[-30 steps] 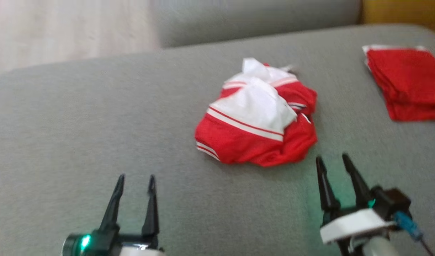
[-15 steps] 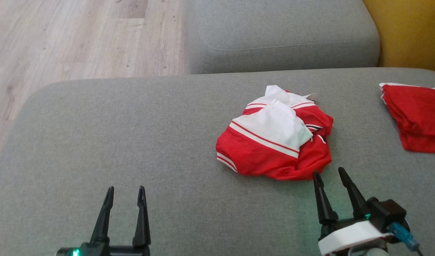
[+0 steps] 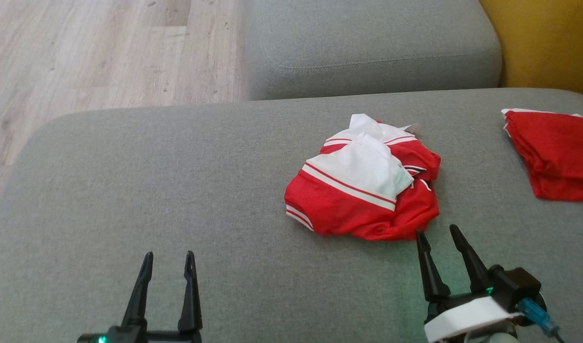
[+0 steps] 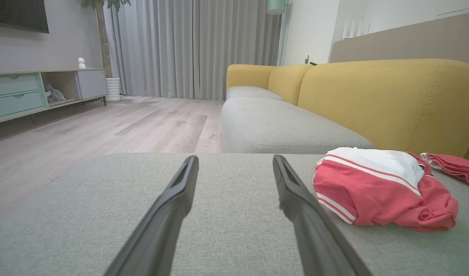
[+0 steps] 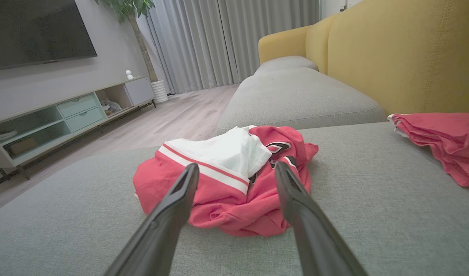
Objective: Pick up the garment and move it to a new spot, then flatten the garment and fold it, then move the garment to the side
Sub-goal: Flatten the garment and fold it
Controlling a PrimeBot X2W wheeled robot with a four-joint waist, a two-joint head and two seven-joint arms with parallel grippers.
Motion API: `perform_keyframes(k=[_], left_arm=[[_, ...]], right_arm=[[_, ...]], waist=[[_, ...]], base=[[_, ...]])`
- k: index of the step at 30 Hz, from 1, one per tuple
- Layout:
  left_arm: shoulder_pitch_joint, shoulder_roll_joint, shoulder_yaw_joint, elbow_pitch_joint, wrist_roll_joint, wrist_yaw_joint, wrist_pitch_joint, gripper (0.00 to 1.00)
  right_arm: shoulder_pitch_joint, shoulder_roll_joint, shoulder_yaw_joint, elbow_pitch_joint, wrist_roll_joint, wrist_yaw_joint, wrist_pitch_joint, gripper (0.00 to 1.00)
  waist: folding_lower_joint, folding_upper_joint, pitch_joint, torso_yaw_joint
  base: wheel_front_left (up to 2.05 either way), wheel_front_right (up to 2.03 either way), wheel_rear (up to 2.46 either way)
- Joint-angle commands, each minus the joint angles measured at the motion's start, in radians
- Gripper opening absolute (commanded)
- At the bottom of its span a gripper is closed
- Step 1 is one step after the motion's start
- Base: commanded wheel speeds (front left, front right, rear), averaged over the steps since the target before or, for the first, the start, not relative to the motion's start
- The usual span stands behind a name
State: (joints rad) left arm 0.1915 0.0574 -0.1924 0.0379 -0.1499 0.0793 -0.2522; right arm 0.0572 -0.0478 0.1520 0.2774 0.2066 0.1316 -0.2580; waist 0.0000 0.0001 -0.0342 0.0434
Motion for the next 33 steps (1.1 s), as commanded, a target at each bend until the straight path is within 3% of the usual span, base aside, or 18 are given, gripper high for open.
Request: perform_keyframes(k=[1, 9, 18, 27, 33], left_arm=[[-0.033, -0.007, 0.026, -0.026, -0.007, 0.004, -0.009, 1.0], [-0.04, -0.007, 0.008, -0.023, -0.007, -0.002, -0.009, 1.0], [-0.251, -0.007, -0.08, 0.05, 0.047, -0.07, -0.01, 1.0], [-0.629, 0.007, -0.104, 0.41, 0.014, -0.182, -0.01, 1.0], [-0.759, 0.033, -0.128, 0.635, -0.1, -0.208, 0.021, 1.0]], right_arm=[[-0.016, -0.002, 0.024, -0.029, -0.009, -0.001, -0.004, 1.0], [-0.021, -0.002, 0.027, -0.033, -0.015, -0.001, -0.004, 1.0], [-0.073, -0.002, 0.063, -0.058, -0.03, -0.001, -0.004, 1.0], [-0.157, -0.003, 0.091, -0.091, -0.021, -0.001, -0.004, 1.0], [-0.181, -0.002, 0.095, -0.094, -0.002, -0.001, -0.004, 1.0]], waist=[[0.0, -0.0001, 0.0, -0.002], [0.0, -0.0001, 0.012, -0.014], [0.0, -0.0001, 0.099, -0.113], [0.0, -0.0001, 0.263, -0.251], [0.0, -0.0001, 0.321, -0.313]], base=[[0.0, 0.0, 0.0], [0.0, 0.0, 0.0], [0.0, 0.0, 0.0], [0.0, 0.0, 0.0], [0.0, 0.0, 0.0]])
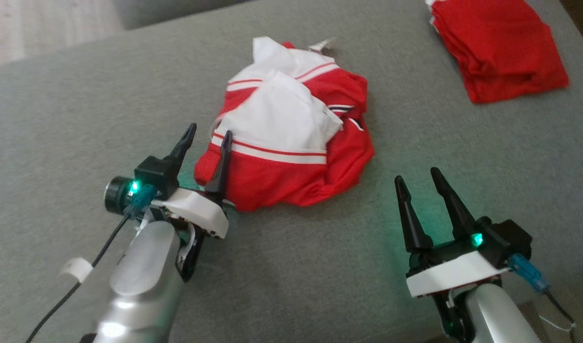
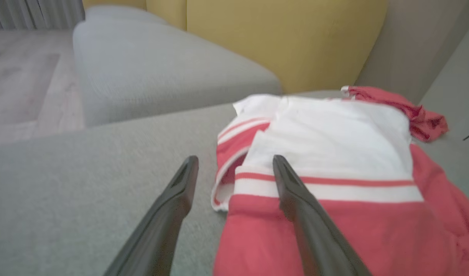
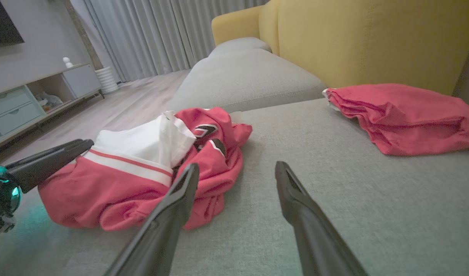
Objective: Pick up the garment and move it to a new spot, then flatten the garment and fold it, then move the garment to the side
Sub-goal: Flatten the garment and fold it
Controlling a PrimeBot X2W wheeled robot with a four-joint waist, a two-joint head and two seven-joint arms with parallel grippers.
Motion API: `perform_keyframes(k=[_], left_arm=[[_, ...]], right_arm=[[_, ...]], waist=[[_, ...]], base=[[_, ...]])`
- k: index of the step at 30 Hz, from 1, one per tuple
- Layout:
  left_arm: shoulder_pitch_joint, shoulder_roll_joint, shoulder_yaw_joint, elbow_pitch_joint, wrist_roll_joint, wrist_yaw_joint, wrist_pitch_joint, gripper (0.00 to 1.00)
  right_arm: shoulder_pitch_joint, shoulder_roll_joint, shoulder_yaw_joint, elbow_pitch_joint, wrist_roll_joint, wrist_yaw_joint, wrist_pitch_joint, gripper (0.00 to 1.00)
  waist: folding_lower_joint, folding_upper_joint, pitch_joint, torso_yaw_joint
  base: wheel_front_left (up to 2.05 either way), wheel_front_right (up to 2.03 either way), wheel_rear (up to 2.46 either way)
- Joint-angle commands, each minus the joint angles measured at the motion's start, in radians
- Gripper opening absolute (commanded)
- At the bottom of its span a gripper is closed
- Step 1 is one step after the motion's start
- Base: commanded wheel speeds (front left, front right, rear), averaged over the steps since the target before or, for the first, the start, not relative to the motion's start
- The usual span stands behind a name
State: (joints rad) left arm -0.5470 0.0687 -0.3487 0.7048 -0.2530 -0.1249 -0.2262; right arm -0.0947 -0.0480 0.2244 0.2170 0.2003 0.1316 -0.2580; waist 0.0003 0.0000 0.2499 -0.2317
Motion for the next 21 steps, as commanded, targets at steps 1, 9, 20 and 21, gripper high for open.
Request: perform_keyframes(k=[1, 9, 20, 21], left_arm=[[-0.031, 0.021, -0.002, -0.015, -0.035, -0.005, 0.004, 1.0], [-0.07, 0.14, -0.346, -0.12, -0.367, -0.006, 0.017, 0.0], [-0.165, 0.227, -0.463, -0.27, -0.397, -0.006, -0.03, 0.0], [-0.167, 0.23, -0.464, -0.267, -0.39, -0.001, -0.03, 0.0]], right_arm=[[-0.031, -0.002, 0.023, -0.034, 0.007, -0.001, -0.004, 1.0], [-0.038, -0.002, 0.02, -0.029, 0.028, -0.001, -0.004, 1.0], [-0.024, -0.002, 0.053, -0.021, 0.053, -0.001, -0.004, 1.0], [-0.018, -0.002, 0.054, -0.021, 0.054, -0.001, -0.004, 1.0]], waist=[[-0.0003, 0.0, 0.043, -0.045], [-0.0003, 0.0, 0.046, -0.048], [-0.0003, 0.0, -0.03, -0.094], [-0.0003, 0.0, -0.036, -0.097]], base=[[0.0, 0.0, 0.0], [0.0, 0.0, 0.0], [0.0, 0.0, 0.0], [0.0, 0.0, 0.0]])
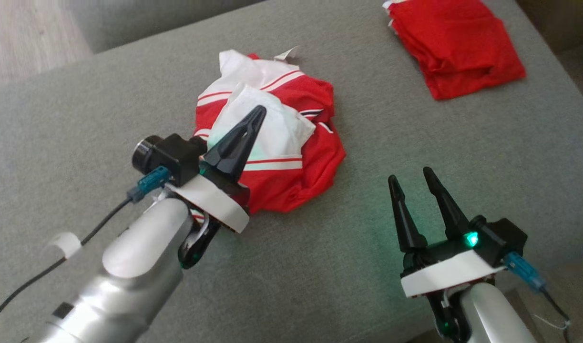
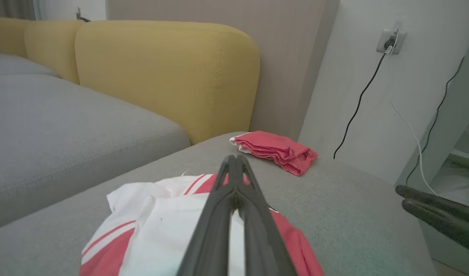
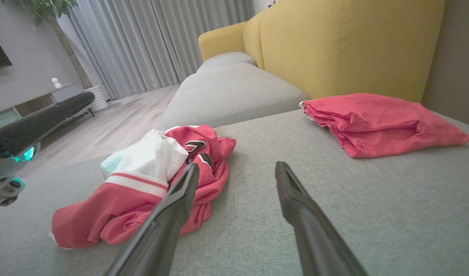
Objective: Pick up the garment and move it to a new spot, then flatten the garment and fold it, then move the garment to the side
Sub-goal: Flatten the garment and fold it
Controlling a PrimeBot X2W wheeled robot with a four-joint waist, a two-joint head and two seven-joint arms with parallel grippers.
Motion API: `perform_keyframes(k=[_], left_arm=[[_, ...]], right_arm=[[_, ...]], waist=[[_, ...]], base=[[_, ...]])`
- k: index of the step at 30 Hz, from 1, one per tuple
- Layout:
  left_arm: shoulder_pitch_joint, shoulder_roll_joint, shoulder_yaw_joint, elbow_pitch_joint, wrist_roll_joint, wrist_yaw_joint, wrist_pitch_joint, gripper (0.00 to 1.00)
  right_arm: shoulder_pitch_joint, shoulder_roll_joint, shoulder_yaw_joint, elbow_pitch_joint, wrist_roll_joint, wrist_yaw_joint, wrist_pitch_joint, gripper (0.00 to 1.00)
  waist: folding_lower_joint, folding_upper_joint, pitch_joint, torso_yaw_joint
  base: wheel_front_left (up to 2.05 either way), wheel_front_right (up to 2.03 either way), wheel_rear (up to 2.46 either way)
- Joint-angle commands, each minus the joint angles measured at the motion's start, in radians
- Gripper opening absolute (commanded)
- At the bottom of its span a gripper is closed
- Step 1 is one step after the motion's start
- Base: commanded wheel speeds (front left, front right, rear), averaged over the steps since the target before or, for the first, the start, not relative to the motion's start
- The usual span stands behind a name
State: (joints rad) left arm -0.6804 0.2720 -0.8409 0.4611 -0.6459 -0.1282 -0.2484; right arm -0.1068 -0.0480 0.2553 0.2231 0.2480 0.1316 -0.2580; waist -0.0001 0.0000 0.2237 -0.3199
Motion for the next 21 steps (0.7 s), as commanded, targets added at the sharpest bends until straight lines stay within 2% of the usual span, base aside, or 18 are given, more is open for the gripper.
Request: perform_keyframes(k=[1, 3, 4, 5, 7, 10, 15, 17, 18, 19, 21], left_arm=[[-0.035, 0.028, 0.028, -0.016, 0.013, 0.019, -0.008, 0.0], [-0.031, 0.029, 0.036, 0.011, 0.038, 0.087, -0.008, 0.0], [-0.024, 0.026, 0.041, 0.028, 0.046, 0.123, -0.007, 0.86], [-0.016, 0.025, 0.042, 0.046, 0.054, 0.154, -0.004, 1.0], [0.006, 0.024, 0.043, 0.081, 0.063, 0.21, 0.016, 1.0], [0.057, 0.017, 0.055, 0.128, 0.031, 0.257, 0.062, 1.0], [0.14, 0.003, 0.041, 0.189, -0.037, 0.251, 0.188, 1.0], [0.152, -0.003, 0.029, 0.188, -0.044, 0.233, 0.201, 0.98], [0.153, -0.008, 0.028, 0.177, -0.047, 0.22, 0.192, 0.11], [0.152, -0.012, 0.025, 0.166, -0.048, 0.207, 0.181, 0.0], [0.143, -0.021, 0.021, 0.14, -0.047, 0.185, 0.156, 0.0]], right_arm=[[0.0, -0.002, 0.023, -0.027, 0.006, -0.001, -0.004, 1.0], [0.007, -0.002, 0.019, -0.026, 0.005, -0.001, -0.004, 1.0], [0.009, -0.002, 0.015, -0.027, 0.006, -0.001, -0.004, 1.0], [0.009, -0.002, 0.01, -0.029, 0.006, -0.001, -0.004, 1.0], [0.008, -0.002, 0.001, -0.031, 0.007, -0.001, -0.004, 1.0], [0.004, -0.002, -0.001, -0.029, 0.008, -0.001, -0.004, 1.0], [-0.006, -0.002, 0.006, -0.024, 0.011, -0.001, -0.004, 1.0], [-0.009, -0.002, 0.012, -0.024, 0.012, -0.001, -0.004, 1.0], [-0.01, -0.002, 0.011, -0.023, 0.013, -0.001, -0.004, 1.0], [-0.011, -0.002, 0.01, -0.021, 0.014, -0.001, -0.004, 1.0], [-0.01, -0.002, 0.009, -0.016, 0.016, -0.001, -0.004, 1.0]], waist=[[0.0001, 0.0, -0.012, -0.011], [0.0001, 0.0, -0.012, -0.011], [0.0001, 0.0, -0.008, -0.009], [0.0001, 0.0, -0.003, -0.006], [0.0001, 0.0, 0.008, 0.004], [0.0001, 0.0, 0.022, 0.017], [0.0001, 0.0, 0.033, 0.023], [0.0001, 0.0, 0.032, 0.02], [0.0001, 0.0, 0.031, 0.019], [0.0001, 0.0, 0.029, 0.017], [0.0001, 0.0, 0.02, 0.012]], base=[[0.0, 0.0, 0.0], [0.0, 0.0, 0.0], [0.0, 0.0, 0.0], [0.0, 0.0, 0.0], [0.0, 0.0, 0.0], [0.0, 0.0, 0.0], [0.0, 0.0, 0.0], [0.0, 0.0, 0.0], [0.0, 0.0, 0.0], [0.0, 0.0, 0.0], [0.0, 0.0, 0.0]])
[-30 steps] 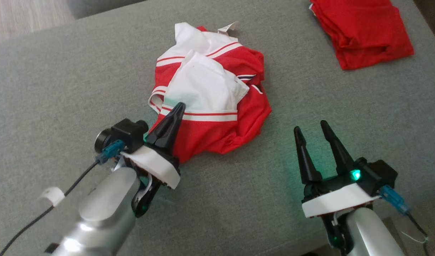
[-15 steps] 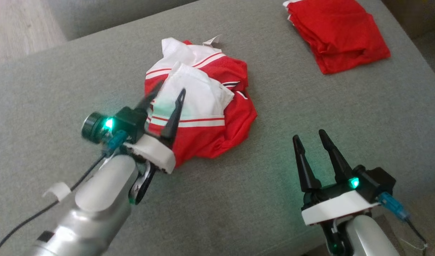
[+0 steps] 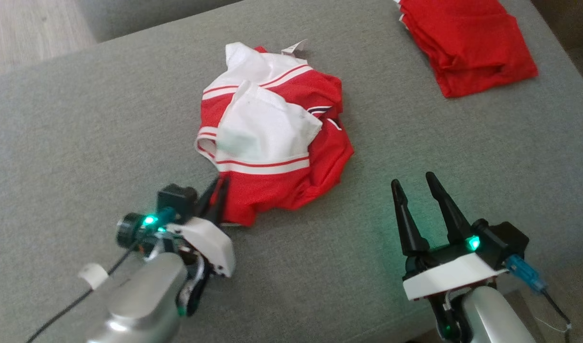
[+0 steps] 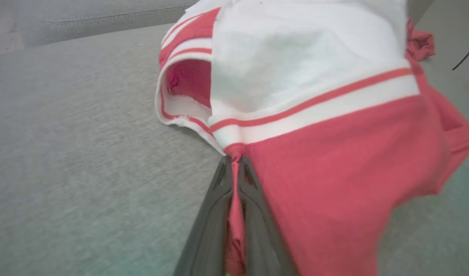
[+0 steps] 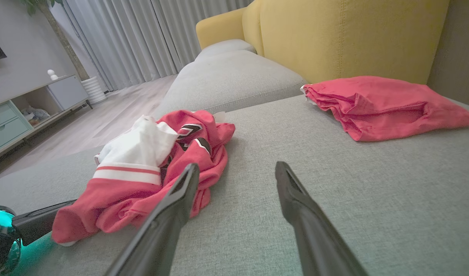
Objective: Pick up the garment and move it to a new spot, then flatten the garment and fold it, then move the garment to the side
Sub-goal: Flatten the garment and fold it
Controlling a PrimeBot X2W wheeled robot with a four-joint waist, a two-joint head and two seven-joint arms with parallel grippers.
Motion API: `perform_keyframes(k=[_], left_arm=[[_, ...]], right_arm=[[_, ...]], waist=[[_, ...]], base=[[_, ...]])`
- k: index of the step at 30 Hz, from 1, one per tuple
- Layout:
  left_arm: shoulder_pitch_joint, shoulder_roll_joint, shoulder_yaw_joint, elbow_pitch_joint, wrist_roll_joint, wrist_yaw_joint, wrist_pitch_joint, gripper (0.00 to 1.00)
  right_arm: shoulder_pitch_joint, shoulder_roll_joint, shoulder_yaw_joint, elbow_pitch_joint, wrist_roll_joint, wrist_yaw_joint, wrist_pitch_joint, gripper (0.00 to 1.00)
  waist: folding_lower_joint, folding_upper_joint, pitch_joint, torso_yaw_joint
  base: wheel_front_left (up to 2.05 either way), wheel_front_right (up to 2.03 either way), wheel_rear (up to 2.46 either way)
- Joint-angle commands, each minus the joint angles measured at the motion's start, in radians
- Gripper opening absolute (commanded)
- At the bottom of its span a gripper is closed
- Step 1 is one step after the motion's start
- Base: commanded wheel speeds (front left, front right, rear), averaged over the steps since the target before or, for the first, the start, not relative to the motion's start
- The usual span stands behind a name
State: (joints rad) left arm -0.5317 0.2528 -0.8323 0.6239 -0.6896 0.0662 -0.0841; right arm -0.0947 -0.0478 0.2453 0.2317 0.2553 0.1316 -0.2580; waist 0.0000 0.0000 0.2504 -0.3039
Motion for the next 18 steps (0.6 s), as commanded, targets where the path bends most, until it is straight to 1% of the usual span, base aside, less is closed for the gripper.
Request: perform_keyframes(k=[1, 5, 8, 14, 18], left_arm=[[-0.014, -0.006, 0.011, -0.038, -0.001, -0.02, -0.023, 0.0], [-0.076, -0.02, 0.004, -0.107, 0.027, -0.044, -0.068, 0.0], [-0.158, -0.029, -0.004, -0.17, 0.059, -0.062, -0.079, 0.0], [-0.404, -0.026, 0.008, -0.262, 0.132, -0.097, -0.067, 0.0], [-0.604, -0.026, 0.046, -0.265, 0.153, -0.121, -0.034, 0.0]], right_arm=[[-0.02, -0.002, 0.021, -0.022, 0.009, -0.001, -0.004, 1.0], [-0.016, -0.002, 0.023, -0.019, 0.017, -0.001, -0.004, 1.0], [-0.015, -0.002, 0.03, -0.016, 0.023, -0.001, -0.004, 1.0], [-0.022, -0.002, 0.06, -0.016, 0.037, -0.001, -0.004, 1.0], [-0.022, -0.002, 0.059, -0.021, 0.044, -0.001, -0.004, 1.0]], waist=[[0.0, 0.0, -0.011, -0.008], [0.0, 0.0, -0.032, -0.028], [0.0, 0.0, -0.044, -0.045], [0.0, 0.0, -0.057, -0.083], [0.0, 0.0, -0.059, -0.088]], base=[[0.0, 0.0, 0.0], [0.0, 0.0, 0.0], [0.0, 0.0, 0.0], [0.0, 0.0, 0.0], [0.0, 0.0, 0.0]])
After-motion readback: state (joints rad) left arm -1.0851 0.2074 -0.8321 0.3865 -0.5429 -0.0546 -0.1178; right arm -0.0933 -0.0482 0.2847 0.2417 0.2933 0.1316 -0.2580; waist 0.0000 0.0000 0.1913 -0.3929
